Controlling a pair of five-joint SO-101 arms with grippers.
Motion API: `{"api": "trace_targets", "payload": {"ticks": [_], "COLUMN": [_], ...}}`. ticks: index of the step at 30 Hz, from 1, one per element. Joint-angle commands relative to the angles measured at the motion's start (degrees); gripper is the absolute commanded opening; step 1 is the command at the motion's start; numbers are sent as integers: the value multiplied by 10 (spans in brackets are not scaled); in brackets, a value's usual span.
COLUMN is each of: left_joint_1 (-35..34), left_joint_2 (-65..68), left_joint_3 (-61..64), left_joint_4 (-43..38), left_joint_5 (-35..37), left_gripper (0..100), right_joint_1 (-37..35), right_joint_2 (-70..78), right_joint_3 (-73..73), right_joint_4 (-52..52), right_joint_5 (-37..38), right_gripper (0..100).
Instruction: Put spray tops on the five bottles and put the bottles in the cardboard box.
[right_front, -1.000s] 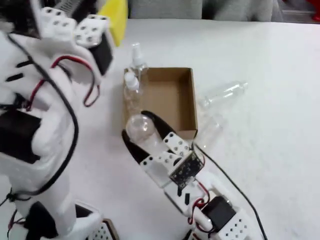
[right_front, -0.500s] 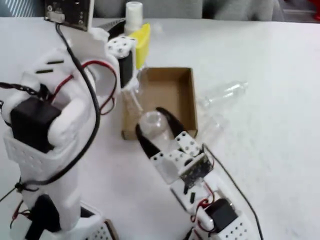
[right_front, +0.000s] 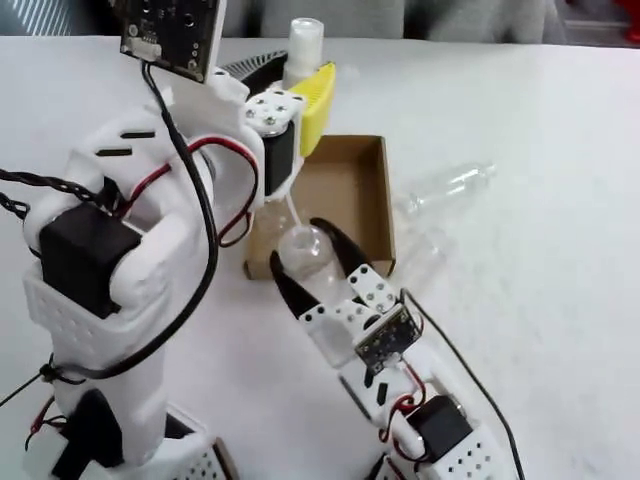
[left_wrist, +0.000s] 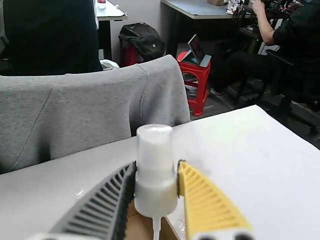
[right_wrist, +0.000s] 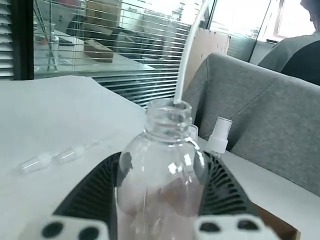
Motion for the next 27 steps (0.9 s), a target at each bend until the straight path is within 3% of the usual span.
{"api": "trace_targets", "payload": {"ticks": [1, 19, 23, 27], "left_joint_1": [8, 10, 40, 74], "left_joint_2": [-21, -22, -22, -22], "left_joint_3": [-18, -18, -18, -18], "left_joint_4": [3, 112, 120, 124], "left_joint_5": [0, 4, 6, 62], "left_gripper": [21, 20, 20, 20], "right_joint_1": [5, 5, 5, 5], "right_joint_2": [-6, -6, -6, -6], "right_joint_3": [-4, -4, -4, -4], "right_joint_4": [-10, -10, -10, -9], "right_joint_5": [-4, -4, -4, -4], "right_gripper": [15, 15, 15, 15]}}
